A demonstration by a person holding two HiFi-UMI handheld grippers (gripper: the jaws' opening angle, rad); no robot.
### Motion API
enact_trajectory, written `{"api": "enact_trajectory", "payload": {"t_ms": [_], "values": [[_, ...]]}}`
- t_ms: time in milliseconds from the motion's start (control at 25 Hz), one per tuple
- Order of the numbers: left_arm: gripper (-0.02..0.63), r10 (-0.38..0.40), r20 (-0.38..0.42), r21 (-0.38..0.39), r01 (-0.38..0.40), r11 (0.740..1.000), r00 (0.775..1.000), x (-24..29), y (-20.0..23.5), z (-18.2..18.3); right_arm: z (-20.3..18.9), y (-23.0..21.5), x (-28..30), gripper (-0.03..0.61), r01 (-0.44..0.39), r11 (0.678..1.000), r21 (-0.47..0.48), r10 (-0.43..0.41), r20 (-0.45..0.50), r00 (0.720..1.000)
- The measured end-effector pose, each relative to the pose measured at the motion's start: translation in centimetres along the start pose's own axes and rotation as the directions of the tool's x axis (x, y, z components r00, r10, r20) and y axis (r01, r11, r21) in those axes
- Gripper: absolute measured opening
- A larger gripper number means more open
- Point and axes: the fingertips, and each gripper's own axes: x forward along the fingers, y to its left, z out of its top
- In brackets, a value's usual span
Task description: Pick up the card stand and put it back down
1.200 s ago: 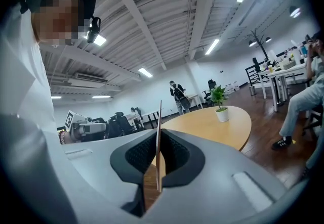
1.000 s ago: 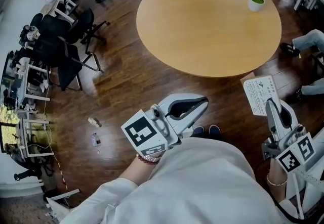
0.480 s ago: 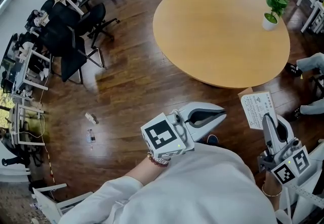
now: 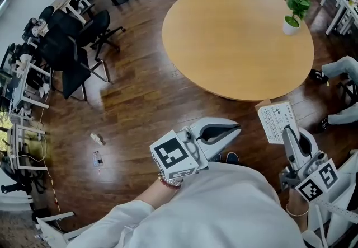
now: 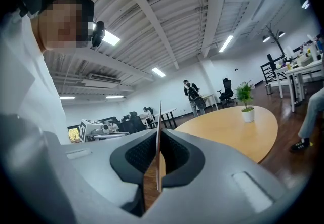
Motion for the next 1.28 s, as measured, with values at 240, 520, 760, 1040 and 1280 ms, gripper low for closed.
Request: {"api": "enact_trajectory", "payload": {"t_ms": [240,520,760,1040,1280], "values": [[0.0,-0.016,-0.008,-0.005,0.016,1.0,1.0,0.5,-0.3,0.1,0.2,0.0,0.5,0.018,-0.013,1.0,0.0,0.013,-0.014,1.0],[0.0,-0.008,-0.018,-0.02,0.007,1.0,1.0,0.6,-0.9,-0.5,0.0,0.0,0.2,0.018,-0.023,1.0,-0.001,0.023,-0.017,1.0],[0.0,-0.001,-0.017,-0.045,0.0,0.999,1.0,0.4,-0.5,-0.8,-0.3,-0.2,-0.1,0.018,-0.003,1.0,0.005,0.003,-0.004,1.0],[0.0,0.0,-0.011,-0.066,-0.001,0.998,1.0,-1.0,1.0,0.0,0.1,-0.8,1.6,0.018,0.052,0.998,0.036,-0.051,-0.008,0.999],[0.0,0.066,-0.005,-0.102,-0.066,0.993,0.998,-3.3,4.9,-1.3,-0.4,-2.6,3.7,0.018,0.13,0.984,0.119,-0.128,-0.028,0.991]]}}
